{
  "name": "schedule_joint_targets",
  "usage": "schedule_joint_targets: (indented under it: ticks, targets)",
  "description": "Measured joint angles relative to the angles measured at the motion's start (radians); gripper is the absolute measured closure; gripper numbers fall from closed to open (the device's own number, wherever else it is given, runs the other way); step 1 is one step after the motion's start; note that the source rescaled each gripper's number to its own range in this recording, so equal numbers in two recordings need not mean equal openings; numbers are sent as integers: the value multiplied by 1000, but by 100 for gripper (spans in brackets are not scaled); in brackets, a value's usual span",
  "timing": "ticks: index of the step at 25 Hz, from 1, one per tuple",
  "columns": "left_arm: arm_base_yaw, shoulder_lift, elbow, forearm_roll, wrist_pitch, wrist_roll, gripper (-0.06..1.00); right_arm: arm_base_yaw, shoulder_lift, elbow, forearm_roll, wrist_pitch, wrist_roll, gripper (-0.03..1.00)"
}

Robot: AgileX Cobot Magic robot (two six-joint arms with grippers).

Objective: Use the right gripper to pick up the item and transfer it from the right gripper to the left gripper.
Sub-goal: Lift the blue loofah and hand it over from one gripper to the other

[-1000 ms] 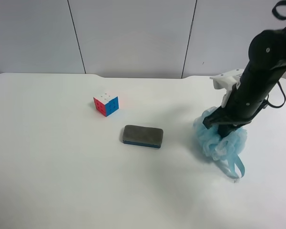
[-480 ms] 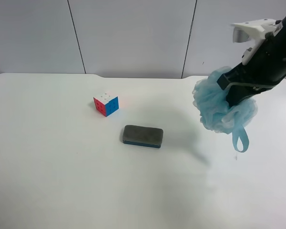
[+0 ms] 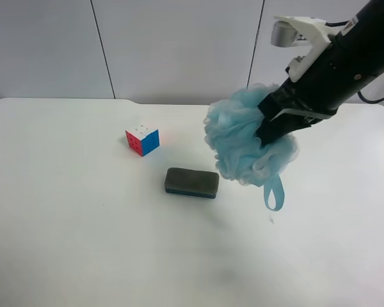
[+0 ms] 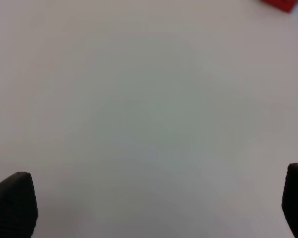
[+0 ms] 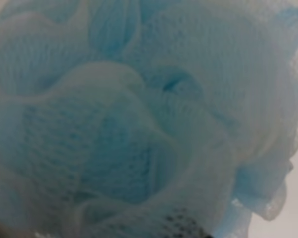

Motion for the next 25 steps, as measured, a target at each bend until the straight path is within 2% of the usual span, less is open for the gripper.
schedule_joint_targets:
  ticks: [4, 13, 21, 25]
  targets:
    - [-109, 83, -44, -53, -12, 62, -6, 116, 7, -40, 16, -1, 5, 97]
    - [-413, 278, -124, -54, -51, 121, -6, 258, 108, -174, 60, -11, 46, 97]
    - [-684, 515, -136, 33, -148, 141, -6, 273, 144, -188, 226, -70, 19, 97]
    - [-759, 643, -138, 56, -255, 144, -6, 273, 144, -189, 287, -77, -2, 97]
